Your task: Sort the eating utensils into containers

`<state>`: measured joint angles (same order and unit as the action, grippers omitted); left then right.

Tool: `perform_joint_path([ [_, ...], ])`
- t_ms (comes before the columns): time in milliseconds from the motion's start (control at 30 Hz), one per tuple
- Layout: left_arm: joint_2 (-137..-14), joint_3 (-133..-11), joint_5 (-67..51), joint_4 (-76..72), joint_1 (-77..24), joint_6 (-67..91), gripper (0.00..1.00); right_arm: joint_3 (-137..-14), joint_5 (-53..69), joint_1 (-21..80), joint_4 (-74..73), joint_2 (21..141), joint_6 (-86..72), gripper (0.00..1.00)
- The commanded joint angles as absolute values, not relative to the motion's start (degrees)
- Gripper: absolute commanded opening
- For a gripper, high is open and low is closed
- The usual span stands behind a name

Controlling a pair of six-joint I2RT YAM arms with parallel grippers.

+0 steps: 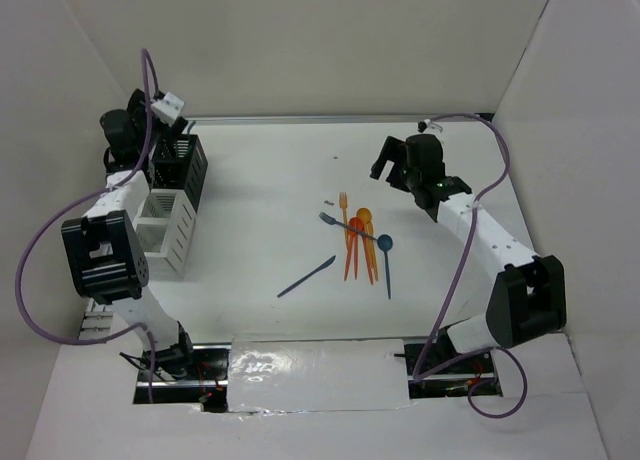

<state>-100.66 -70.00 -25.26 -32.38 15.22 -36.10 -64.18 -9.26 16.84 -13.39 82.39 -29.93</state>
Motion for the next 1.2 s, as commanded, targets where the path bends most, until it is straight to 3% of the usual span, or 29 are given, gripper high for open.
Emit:
perform_joint_path([
  [0,-92.56,-80.57,-19.85,-26.59,13.71,-27.18,0.88,-61.79,-6.95,16.88,-9.94,76.56,-27.95,1.00],
  [167,-87.30,-95.17,-28.82,-0.22,11.96,-9.08,0.93,-61.17,1.04,16.96,-9.93,73.57,-22.33,1.00],
  [367,-77.18,-86.60,-39.18,11.32,8.00,9.62,0.93,-61.95,18.50,21.43,-15.09,71.89,-8.72,1.00],
  [467,-71.56,-82.63,-40.61,15.45,4.85,14.65,0.95,-63.98,20.21,26.97,-22.46,72.60,1.21,0.93],
  [500,-70.50,-80.70,-40.95,19.04,1.88,14.68,0.96,-63.98,18.21,28.46,-24.15,72.95,4.71,0.90],
  [667,-60.31,-71.05,-43.68,27.41,-4.03,16.79,0.98,-59.60,6.44,34.88,-26.63,70.06,2.65,0.90],
  [1000,-48.16,-57.22,-37.80,32.95,-13.79,23.30,0.94,-53.61,-8.69,35.60,-26.02,64.24,-0.97,0.92],
  [1167,-52.45,-57.39,-32.27,35.24,-16.26,20.48,0.93,-55.54,-8.17,35.60,-22.42,73.99,3.77,0.79],
])
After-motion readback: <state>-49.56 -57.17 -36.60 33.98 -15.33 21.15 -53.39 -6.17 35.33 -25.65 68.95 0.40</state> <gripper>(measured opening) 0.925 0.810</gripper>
